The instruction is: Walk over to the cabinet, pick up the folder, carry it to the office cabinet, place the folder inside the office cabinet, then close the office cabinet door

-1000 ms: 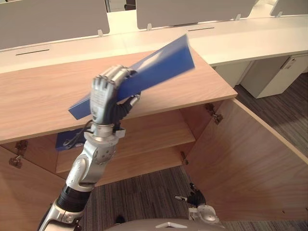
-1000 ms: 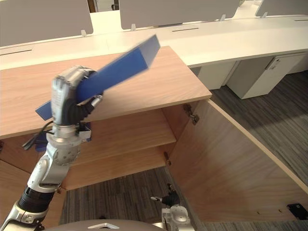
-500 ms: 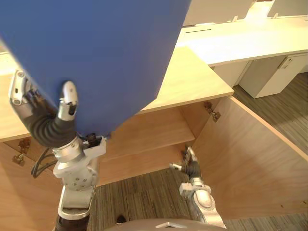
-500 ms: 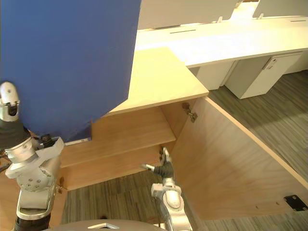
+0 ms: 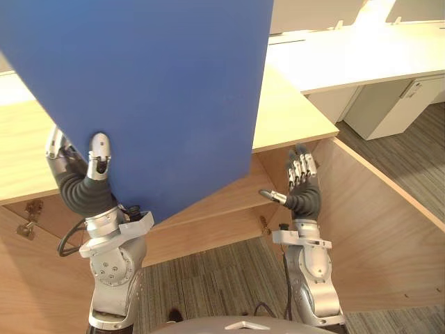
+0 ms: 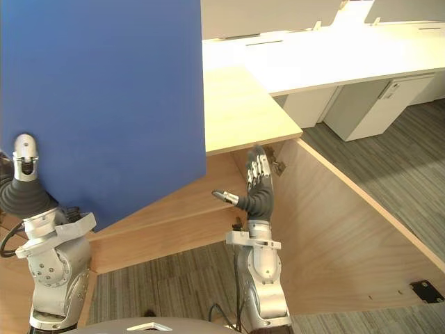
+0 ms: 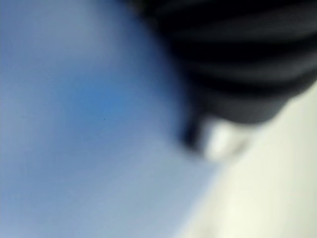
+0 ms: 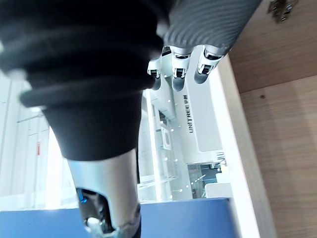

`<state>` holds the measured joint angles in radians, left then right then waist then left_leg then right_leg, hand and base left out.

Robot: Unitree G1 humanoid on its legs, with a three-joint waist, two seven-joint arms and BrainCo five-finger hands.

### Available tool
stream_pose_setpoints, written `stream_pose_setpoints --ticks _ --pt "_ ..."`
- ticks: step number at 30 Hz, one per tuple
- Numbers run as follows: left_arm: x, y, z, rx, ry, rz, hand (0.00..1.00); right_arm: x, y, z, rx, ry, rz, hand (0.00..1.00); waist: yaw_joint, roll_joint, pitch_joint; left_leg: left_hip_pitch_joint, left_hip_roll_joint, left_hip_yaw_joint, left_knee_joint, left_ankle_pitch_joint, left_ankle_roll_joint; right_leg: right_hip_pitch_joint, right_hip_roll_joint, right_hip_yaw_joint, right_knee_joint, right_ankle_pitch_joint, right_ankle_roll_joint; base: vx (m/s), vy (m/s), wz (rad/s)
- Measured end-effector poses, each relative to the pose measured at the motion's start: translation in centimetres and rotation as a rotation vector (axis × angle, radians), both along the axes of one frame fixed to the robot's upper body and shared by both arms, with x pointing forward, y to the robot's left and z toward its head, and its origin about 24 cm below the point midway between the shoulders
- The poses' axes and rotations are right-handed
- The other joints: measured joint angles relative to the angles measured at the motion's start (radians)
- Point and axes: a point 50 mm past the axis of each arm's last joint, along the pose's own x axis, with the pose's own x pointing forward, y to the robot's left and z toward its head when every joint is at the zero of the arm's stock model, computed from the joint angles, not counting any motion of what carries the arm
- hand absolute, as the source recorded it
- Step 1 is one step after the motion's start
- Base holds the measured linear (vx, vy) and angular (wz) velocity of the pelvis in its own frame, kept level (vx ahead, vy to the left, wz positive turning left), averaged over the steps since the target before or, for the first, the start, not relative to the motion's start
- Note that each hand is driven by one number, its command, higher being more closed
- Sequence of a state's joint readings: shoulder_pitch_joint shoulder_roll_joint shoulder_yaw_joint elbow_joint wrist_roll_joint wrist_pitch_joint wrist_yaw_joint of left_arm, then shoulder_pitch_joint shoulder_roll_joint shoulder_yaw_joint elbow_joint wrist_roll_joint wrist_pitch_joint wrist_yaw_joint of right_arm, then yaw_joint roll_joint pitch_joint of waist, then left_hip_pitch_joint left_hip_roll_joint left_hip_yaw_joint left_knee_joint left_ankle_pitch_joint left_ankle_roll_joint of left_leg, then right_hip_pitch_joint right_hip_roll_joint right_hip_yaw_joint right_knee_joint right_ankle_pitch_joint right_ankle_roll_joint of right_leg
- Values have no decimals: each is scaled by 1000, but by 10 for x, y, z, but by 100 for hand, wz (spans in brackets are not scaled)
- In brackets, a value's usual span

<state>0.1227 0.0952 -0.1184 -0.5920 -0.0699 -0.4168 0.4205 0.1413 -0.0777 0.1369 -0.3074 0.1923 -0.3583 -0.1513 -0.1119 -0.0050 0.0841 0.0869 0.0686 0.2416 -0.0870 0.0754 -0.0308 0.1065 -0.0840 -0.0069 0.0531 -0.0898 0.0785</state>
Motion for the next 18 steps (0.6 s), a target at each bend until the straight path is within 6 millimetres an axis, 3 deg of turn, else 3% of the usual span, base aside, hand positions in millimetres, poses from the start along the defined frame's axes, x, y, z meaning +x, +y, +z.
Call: stream_pose_setpoints --ticks 10,18 --pt "10 -16 -16 72 79 -120 100 12 -4 22 -5 -104 144 0 4 -7 -1 -11 -11 -10 0 10 13 -2 -10 -7 -11 11 10 -19 6 2" --pt "13 -26 -17 159 78 -213 100 17 5 31 -73 -148 293 0 3 -12 -3 -20 -12 -18 0 17 15 -4 -10 -10 -13 17 12 -6 -1 2"
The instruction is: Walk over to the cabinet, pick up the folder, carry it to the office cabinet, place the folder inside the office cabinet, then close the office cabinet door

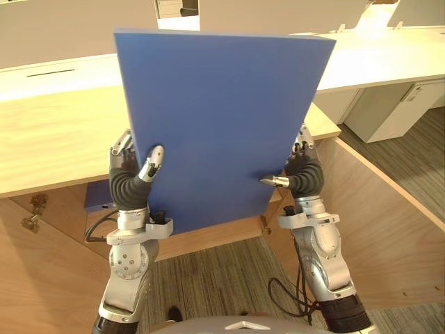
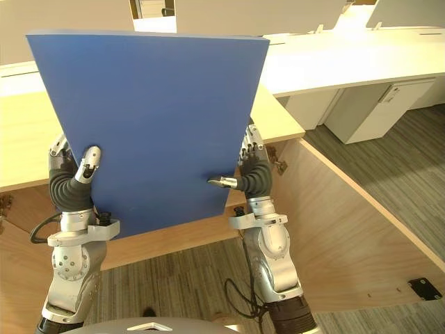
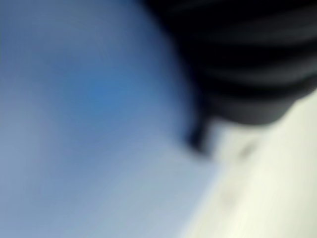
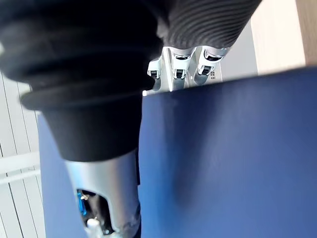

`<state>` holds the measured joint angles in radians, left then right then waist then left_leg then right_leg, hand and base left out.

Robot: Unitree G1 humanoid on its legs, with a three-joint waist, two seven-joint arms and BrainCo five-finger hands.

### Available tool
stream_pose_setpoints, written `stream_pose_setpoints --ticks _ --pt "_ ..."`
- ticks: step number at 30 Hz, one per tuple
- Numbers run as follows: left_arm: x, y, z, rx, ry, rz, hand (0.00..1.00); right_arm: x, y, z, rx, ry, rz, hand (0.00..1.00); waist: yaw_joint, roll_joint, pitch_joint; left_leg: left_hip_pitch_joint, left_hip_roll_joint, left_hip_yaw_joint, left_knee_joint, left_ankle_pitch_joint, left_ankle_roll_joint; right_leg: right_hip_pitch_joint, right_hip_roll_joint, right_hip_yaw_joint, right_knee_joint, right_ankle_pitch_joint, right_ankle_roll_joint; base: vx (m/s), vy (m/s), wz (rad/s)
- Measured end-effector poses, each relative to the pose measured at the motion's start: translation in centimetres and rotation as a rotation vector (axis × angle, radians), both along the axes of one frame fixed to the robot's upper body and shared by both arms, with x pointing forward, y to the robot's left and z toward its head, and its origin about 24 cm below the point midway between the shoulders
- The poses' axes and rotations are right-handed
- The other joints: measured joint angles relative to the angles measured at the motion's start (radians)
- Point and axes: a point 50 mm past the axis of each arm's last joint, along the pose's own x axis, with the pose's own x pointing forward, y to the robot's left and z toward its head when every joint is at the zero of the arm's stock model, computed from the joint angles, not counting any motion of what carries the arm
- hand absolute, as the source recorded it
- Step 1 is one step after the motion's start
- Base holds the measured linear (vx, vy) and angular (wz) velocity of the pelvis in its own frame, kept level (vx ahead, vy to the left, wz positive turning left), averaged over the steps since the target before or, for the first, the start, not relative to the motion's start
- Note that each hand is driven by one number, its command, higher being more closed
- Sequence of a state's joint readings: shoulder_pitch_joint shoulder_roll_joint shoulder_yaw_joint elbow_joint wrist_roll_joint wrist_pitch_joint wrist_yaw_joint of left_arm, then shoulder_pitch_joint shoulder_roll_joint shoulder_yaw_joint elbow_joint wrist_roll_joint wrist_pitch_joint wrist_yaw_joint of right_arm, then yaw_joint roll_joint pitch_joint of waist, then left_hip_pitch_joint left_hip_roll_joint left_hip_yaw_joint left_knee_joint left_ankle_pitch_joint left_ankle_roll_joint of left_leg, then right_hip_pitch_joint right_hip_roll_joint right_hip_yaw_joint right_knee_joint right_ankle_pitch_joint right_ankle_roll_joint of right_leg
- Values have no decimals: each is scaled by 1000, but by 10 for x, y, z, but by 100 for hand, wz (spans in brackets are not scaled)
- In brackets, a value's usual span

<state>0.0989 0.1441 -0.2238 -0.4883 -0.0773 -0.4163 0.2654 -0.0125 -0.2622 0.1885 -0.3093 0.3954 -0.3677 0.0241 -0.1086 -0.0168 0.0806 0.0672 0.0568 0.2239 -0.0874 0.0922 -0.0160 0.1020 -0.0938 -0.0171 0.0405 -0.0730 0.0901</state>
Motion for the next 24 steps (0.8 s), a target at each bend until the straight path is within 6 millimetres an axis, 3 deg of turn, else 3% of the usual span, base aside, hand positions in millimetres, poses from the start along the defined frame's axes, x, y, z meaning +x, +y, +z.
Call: stream_pose_setpoints --ticks 7,8,23,24 --pt "3 -4 -1 46 2 -48 100 1 1 -7 -70 43 72 0 1 0 -1 -6 0 -5 0 10 2 -3 0 -2 -5 6 2 -12 0 2" --pt "4 -4 -2 52 4 -51 100 2 1 -8 -78 50 76 100 1 -1 -1 -8 0 -5 0 11 3 -5 0 -3 -6 6 2 -33 1 3" --pt "10 3 -9 125 43 -69 100 10 0 -37 -262 201 180 100 4 -5 -38 -37 0 -8 -1 33 6 -29 0 -8 -17 25 -6 -10 2 0" --pt "10 3 -9 125 43 -68 0 10 0 -37 -258 199 180 100 6 -5 -38 -37 0 -8 -1 34 7 -29 0 -7 -17 26 -7 0 0 0"
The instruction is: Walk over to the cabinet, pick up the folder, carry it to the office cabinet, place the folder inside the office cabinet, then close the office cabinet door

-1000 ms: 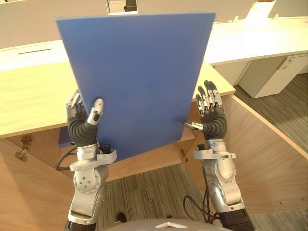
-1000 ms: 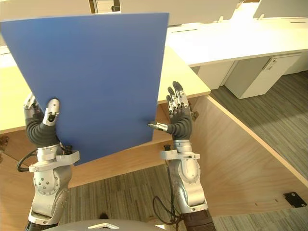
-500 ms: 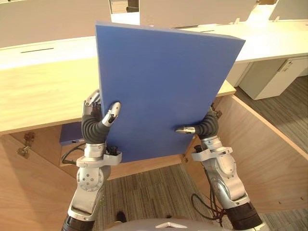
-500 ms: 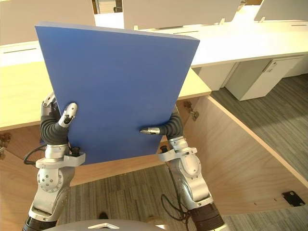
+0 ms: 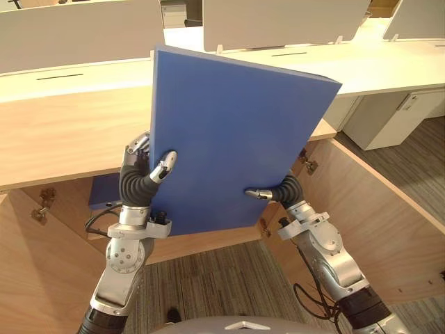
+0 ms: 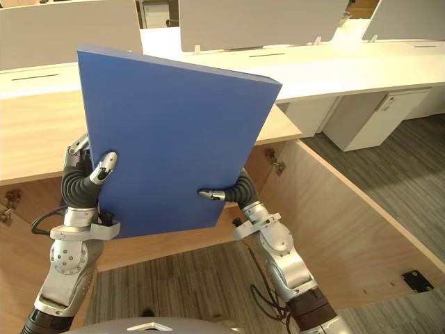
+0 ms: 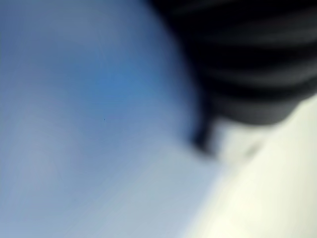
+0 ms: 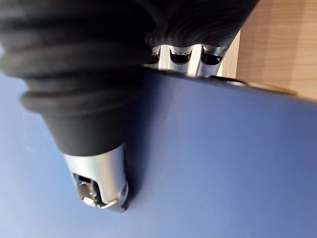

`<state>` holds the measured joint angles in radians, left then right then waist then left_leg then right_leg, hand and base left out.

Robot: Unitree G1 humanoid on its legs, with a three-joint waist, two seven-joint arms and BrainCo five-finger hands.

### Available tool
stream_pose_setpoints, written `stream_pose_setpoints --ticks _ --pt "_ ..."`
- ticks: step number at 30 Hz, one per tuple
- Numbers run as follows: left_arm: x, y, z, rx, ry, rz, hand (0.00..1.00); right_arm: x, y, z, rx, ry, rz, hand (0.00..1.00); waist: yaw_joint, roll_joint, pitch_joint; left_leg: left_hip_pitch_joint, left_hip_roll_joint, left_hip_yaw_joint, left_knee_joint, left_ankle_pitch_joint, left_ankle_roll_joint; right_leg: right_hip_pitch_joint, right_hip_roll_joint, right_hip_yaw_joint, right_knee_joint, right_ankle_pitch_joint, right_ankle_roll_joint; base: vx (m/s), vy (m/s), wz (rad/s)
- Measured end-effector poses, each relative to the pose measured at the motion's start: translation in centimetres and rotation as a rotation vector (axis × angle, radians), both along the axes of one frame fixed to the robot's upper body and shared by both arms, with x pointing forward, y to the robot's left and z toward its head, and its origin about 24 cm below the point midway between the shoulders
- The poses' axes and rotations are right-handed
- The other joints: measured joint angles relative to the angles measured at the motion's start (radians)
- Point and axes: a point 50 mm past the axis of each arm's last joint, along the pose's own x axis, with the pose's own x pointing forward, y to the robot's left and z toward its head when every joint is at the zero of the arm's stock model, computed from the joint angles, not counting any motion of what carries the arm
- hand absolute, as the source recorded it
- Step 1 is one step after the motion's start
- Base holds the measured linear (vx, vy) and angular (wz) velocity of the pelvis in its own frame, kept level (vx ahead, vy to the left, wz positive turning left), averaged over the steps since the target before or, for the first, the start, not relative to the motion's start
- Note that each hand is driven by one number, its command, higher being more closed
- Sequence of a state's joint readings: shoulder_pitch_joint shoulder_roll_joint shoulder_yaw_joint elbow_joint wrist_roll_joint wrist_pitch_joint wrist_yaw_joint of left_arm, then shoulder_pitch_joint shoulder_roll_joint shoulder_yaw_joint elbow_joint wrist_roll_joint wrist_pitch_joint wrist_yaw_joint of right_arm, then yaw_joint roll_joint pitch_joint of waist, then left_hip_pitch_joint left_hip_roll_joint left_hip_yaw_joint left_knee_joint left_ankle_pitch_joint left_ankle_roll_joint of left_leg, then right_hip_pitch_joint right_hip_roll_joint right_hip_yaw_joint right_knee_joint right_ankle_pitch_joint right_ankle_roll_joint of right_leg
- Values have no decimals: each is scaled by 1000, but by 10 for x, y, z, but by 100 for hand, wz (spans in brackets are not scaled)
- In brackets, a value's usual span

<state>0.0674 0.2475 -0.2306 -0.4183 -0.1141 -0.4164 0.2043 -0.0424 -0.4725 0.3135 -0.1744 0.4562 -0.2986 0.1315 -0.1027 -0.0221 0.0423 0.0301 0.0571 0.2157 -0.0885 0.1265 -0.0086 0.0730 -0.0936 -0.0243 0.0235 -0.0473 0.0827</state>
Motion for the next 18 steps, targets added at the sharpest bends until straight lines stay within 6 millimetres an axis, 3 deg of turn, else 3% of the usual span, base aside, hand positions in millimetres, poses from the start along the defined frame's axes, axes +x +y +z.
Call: stream_pose_setpoints --ticks 13,18 --pt "3 20 0 -69 -1 146 0 0 19 4 87 -51 -50 100 19 -8 -24 -13 -2 -15 0 1 0 -3 -1 -15 -6 1 0 8 2 3" --pt "2 40 -17 -132 74 282 0 1 24 5 117 -64 -98 100 21 -8 -24 -16 -3 -21 0 1 0 -2 -2 -20 -7 0 1 6 2 2"
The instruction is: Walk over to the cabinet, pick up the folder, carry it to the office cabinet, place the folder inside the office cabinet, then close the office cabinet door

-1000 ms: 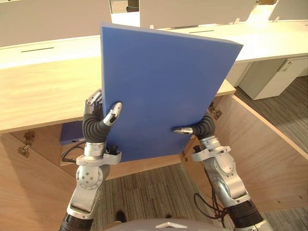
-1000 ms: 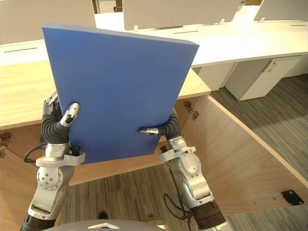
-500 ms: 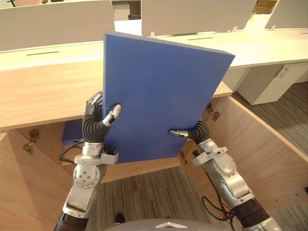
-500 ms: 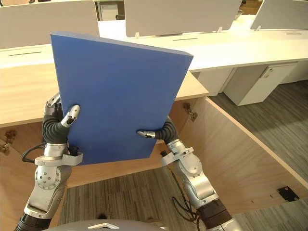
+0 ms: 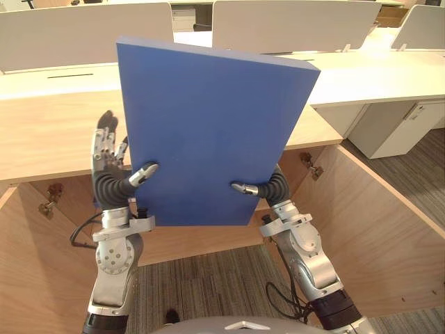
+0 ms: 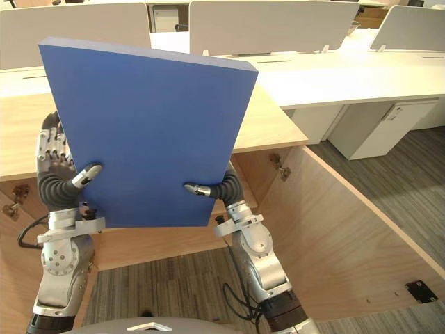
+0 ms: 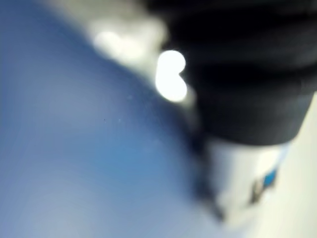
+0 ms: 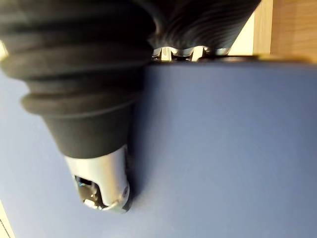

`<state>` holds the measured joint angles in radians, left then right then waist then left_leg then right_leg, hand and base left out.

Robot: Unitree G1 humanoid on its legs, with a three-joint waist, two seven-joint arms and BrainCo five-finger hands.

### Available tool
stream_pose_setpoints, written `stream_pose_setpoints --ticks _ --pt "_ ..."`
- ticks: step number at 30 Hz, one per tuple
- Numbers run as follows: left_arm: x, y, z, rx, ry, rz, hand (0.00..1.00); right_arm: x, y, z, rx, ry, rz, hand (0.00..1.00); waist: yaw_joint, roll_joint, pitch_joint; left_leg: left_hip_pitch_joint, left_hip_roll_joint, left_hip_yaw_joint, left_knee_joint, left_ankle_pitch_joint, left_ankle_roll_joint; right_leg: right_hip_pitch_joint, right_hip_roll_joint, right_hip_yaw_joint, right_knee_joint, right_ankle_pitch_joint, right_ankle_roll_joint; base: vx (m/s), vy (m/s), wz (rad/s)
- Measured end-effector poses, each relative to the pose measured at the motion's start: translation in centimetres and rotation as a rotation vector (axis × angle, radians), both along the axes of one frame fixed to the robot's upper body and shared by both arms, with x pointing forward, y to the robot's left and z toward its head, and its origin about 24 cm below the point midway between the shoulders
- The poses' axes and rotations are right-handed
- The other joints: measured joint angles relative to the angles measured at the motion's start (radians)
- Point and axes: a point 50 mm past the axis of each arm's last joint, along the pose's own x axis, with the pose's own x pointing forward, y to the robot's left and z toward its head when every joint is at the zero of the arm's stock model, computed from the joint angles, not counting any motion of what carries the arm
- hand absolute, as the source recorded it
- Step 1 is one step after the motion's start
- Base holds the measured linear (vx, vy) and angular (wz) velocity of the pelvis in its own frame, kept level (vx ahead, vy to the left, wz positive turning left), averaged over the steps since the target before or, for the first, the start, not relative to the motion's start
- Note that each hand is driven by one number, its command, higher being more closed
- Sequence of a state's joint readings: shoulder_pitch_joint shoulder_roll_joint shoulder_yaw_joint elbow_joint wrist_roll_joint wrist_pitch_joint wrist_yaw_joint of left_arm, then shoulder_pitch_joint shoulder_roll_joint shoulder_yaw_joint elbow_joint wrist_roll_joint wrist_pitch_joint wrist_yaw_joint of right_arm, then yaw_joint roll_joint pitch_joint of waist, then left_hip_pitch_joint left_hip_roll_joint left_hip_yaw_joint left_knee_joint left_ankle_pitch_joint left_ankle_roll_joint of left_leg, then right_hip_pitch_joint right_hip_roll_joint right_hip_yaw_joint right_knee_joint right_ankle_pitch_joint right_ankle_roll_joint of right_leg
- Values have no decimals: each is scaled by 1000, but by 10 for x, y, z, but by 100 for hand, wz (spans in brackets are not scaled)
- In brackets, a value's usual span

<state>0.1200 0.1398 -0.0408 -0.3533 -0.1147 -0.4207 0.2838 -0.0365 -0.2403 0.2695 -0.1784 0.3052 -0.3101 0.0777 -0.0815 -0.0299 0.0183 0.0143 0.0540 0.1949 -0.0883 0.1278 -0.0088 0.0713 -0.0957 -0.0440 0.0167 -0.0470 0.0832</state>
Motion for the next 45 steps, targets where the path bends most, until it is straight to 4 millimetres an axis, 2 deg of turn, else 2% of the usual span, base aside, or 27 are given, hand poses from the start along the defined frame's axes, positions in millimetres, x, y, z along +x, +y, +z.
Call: stream_pose_setpoints --ticks 4,9,13,17,22,26,31,32,33,35,36,37,39,40,43,45 --pt "-3 19 -13 -36 56 116 0 1 -5 1 28 -2 -40 100 7 0 0 0 -1 -4 0 0 0 2 -2 -5 0 -2 2 5 6 4" --pt "-13 40 -37 -61 169 237 0 -4 -11 -8 22 31 -105 100 17 -1 0 -7 -3 -17 0 -5 -6 2 -4 -20 3 -8 3 10 6 9" --pt "-23 51 -71 -101 336 298 0 -8 -11 -13 -7 48 -112 100 25 -3 1 -16 -4 -29 0 -4 -6 0 -4 -28 3 -11 3 10 2 8" --pt "-30 55 -101 -136 480 319 0 -12 -9 -19 -43 62 -113 100 32 -7 4 -20 -3 -33 0 -5 -6 -2 -4 -32 3 -15 3 10 -1 2" --pt "-40 56 -137 -142 662 316 0 -17 -2 -35 -120 119 -96 100 32 -14 7 -31 -4 -48 0 -4 -6 -4 -3 -52 4 -21 0 18 -8 9" --pt "-52 54 -174 -149 850 312 0 -20 10 -53 -245 156 -65 100 37 -21 13 -34 0 -49 0 -7 -10 -7 -3 -51 5 -27 -1 0 0 0" --pt "-72 50 -220 -50 1124 257 0 -25 29 -75 -403 179 -21 100 45 -19 30 -46 4 -47 0 -15 -19 -19 -1 -50 4 -30 -6 0 0 0" --pt "-75 50 -224 -42 1152 253 0 -25 32 -78 -421 181 -12 100 45 -14 38 -46 4 -46 0 -17 -20 -19 -1 -50 4 -31 -6 28 -9 -4" --pt "-78 50 -230 -27 1191 244 0 -24 36 -80 -456 170 -5 100 45 -20 51 -46 6 -43 0 -18 -21 -24 -1 -48 8 -33 -5 16 -8 -12" --pt "-80 50 -235 -14 1225 227 0 -19 43 -77 -506 123 9 100 56 -4 85 -67 11 -19 1 -19 -22 -78 0 -25 51 -44 -11 0 6 -31" --pt "-76 48 -238 -2 1237 210 0 -13 48 -69 -532 70 16 100 58 -13 112 -81 13 -4 8 -17 -22 -119 -1 -15 99 -50 -9 -10 15 -35" --pt "-73 47 -239 11 1245 195 0 -8 51 -63 -544 33 15 100 58 -4 137 -102 11 2 8 -14 -21 -159 -4 -5 136 -59 -5 -13 5 -26" --pt "-58 45 -238 45 1239 171 0 6 58 -51 -572 -40 6 100 51 -8 192 -171 8 10 53 -8 -5 -250 -15 5 223 -76 -3 -45 -2 -8" --pt "-43 43 -233 52 1206 157 0 13 60 -45 -591 -70 3 100 52 -7 231 -230 11 10 145 -48 1 -286 -24 4 266 -90 -1 -42 -8 4" --pt "-26 38 -227 73 1169 129 0 21 62 -37 -651 -123 9 100 47 11 287 -341 29 0 342 -143 6 -348 -31 0 365 -137 2 -50 9 5" --pt "-18 38 -223 89 1149 112 0 24 60 -34 -667 -141 4 100 46 20 305 -410 32 -6 434 -181 7 -412 -43 -1 453 -178 3 -53 25 12"
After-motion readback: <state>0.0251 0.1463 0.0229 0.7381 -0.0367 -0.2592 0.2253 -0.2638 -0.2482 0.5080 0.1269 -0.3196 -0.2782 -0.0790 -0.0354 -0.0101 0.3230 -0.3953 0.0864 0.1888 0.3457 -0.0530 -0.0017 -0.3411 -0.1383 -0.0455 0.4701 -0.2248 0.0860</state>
